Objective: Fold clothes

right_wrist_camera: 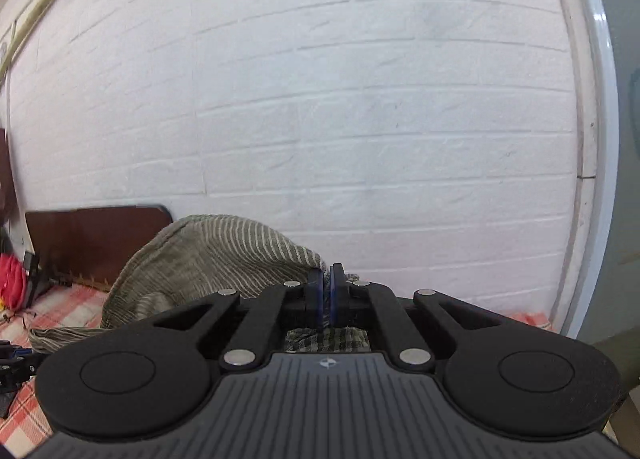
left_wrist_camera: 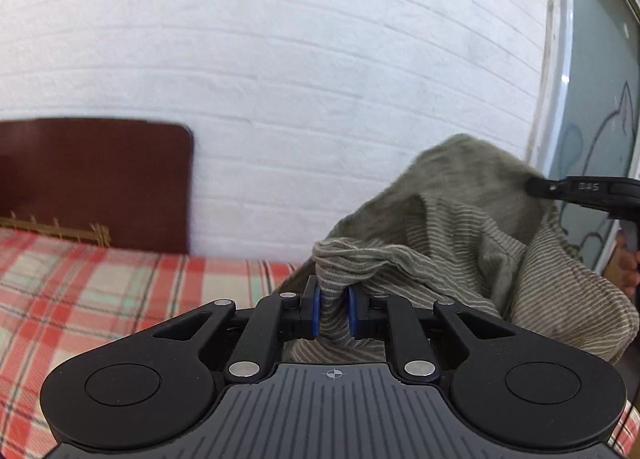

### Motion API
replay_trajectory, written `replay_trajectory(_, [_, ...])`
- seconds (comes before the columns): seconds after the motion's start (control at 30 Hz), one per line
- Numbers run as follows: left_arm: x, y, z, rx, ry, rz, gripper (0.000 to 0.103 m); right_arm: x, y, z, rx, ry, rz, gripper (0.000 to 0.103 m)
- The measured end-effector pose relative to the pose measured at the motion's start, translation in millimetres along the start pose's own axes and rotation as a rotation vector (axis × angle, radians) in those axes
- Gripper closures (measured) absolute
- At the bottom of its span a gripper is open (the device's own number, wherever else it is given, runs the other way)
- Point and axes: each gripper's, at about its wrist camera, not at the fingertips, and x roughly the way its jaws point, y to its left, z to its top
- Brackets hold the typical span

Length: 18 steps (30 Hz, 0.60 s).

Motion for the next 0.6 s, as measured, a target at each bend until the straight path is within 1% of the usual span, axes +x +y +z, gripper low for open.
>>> replay_trajectory(0.03, [-0.5, 2.0, 3.3, -0.004, -0.013, 0.015, 0.093, -1.9, -3.7, 4.3, 0.008, -0.021, -0.013, 0.1])
replay_trajectory(0.1, [3.6, 8.5, 2.2, -0.02, -0.02, 0.058, 0.093, 3.3, -15.8, -2.7, 0.022, -0.008, -0.052, 0.1])
replay_trajectory(0.13, [7.4, 13.4, -1.8, -0.044, -0.007, 0.078, 0.093, 6.2, -21.9, -6.6, 0.03, 0.0, -0.071, 0.1])
replay_trajectory(0.2, [20.0, 28.3, -16.6, -0.095, 0.046, 0.11, 0.092, 21.4, -36.2, -29.0, 0.049, 0.082, -0.106, 0.1])
replay_trajectory(0.27, [36.2, 42.5, -36.9, -0.128, 0.123, 0.162, 0.092, 43.5, -52.3, -63.3, 0.076, 0.198, -0.151, 0.1])
replay_trajectory(0.33, [49.9, 53.4, -59.1, -0.14, 0.2, 0.235, 0.092, 62.2, -68.3, -101.5, 0.11, 0.319, -0.197, 0.1])
replay_trajectory(0.37, [53.0, 59.3, -69.4, -0.144, 0.234, 0.257, 0.091, 70.5, -76.5, -121.0, 0.129, 0.38, -0.217, 0.1])
replay_trajectory(0.43, [49.5, 70.2, -81.9, -0.177, 0.269, 0.25, 0.09, 78.1, -86.4, -151.6, 0.179, 0.48, -0.205, 0.099])
replay_trajectory(0.47, [44.6, 75.3, -84.6, -0.187, 0.277, 0.239, 0.082, 80.2, -89.9, -164.2, 0.203, 0.523, -0.193, 0.098])
replay_trajectory(0.5, [38.9, 78.3, -84.8, -0.182, 0.273, 0.236, 0.07, 77.3, -89.1, -168.9, 0.209, 0.526, -0.186, 0.095])
replay_trajectory(0.57, [25.2, 72.7, -77.6, -0.146, 0.239, 0.231, 0.069, 64.9, -85.8, -161.4, 0.194, 0.474, -0.208, 0.092])
replay_trajectory(0.6, [17.8, 67.7, -72.9, -0.124, 0.219, 0.222, 0.067, 55.5, -83.9, -151.9, 0.182, 0.428, -0.218, 0.085])
